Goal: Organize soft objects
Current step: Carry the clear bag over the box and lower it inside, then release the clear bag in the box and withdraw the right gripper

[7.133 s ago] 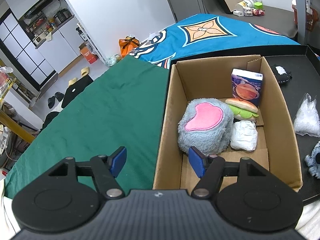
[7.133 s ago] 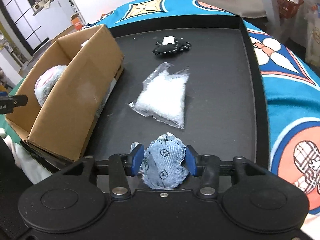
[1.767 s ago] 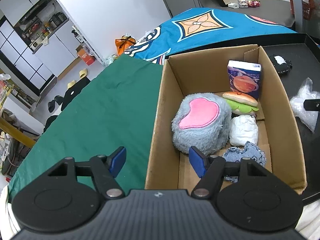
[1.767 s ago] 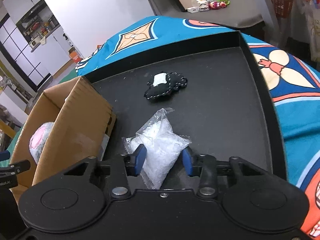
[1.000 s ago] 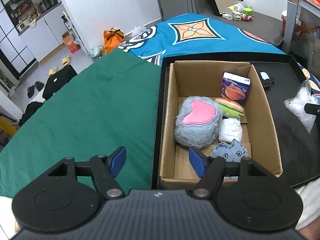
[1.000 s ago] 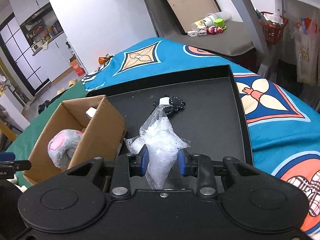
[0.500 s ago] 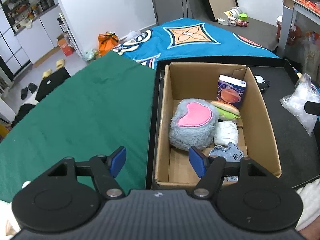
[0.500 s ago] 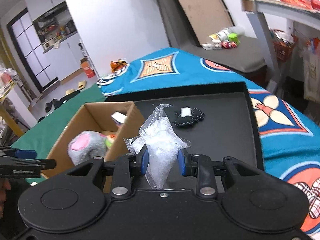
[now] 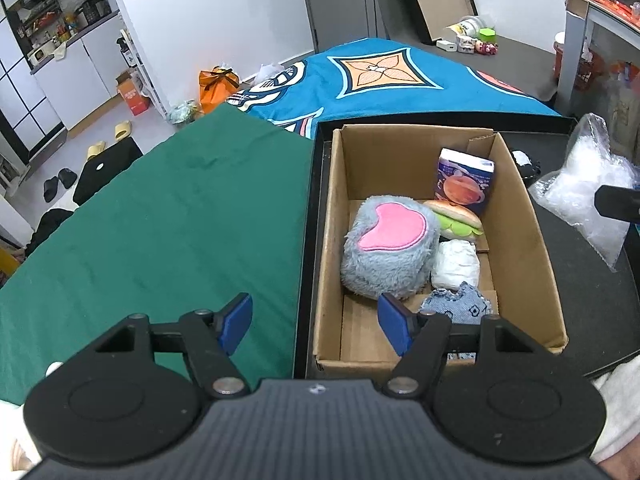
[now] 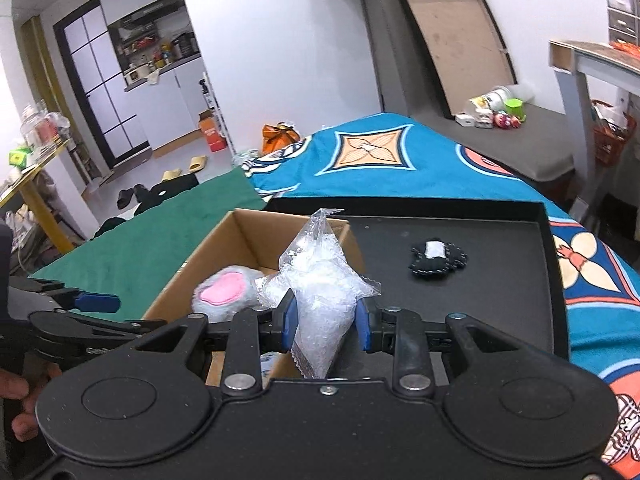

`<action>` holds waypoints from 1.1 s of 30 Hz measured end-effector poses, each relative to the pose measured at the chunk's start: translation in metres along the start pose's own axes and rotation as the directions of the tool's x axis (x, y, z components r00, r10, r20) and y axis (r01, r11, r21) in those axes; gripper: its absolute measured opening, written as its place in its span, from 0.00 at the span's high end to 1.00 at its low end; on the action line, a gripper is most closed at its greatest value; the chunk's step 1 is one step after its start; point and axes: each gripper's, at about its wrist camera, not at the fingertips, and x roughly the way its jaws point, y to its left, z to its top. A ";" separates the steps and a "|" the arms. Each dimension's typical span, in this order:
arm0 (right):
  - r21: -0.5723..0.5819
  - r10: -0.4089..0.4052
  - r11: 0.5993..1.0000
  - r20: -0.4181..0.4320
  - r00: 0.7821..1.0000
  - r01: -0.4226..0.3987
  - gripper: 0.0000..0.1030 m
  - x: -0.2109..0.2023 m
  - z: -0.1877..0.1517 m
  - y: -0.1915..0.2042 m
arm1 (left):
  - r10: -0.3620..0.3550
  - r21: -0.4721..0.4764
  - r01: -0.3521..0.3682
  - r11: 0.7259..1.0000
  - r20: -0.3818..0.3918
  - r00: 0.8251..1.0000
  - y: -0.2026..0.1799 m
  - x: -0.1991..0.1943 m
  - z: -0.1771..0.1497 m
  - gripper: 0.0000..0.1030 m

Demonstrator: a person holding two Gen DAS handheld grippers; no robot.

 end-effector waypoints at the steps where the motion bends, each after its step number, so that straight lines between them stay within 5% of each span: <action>1: -0.005 0.003 1.000 -0.003 1.000 -0.003 0.72 0.001 0.001 0.004 | -0.004 -0.004 0.004 1.000 -0.004 1.000 0.001 0.001 0.000 0.34; 11: -0.023 0.042 0.999 -0.046 0.998 -0.043 0.72 0.014 0.003 0.036 | -0.045 -0.034 0.044 0.998 -0.055 0.997 0.007 0.012 -0.001 0.42; 17: -0.024 0.056 0.998 -0.072 0.996 -0.058 0.71 0.023 0.001 0.051 | -0.087 -0.057 0.082 0.995 -0.101 0.991 0.011 0.021 -0.002 0.65; 19: -0.020 0.061 0.998 -0.080 0.995 -0.062 0.71 0.024 0.001 0.053 | -0.102 -0.047 0.098 0.994 -0.114 0.988 0.009 0.024 -0.004 0.82; 25: -0.006 0.077 0.997 -0.108 0.991 -0.078 0.71 0.031 -0.003 0.061 | -0.154 -0.065 0.148 0.987 -0.101 0.983 0.014 0.023 -0.007 0.93; 33: 0.015 0.126 0.992 -0.138 0.982 -0.125 0.70 0.039 -0.006 0.072 | -0.174 -0.082 0.166 0.983 -0.093 0.980 0.016 0.022 -0.008 0.93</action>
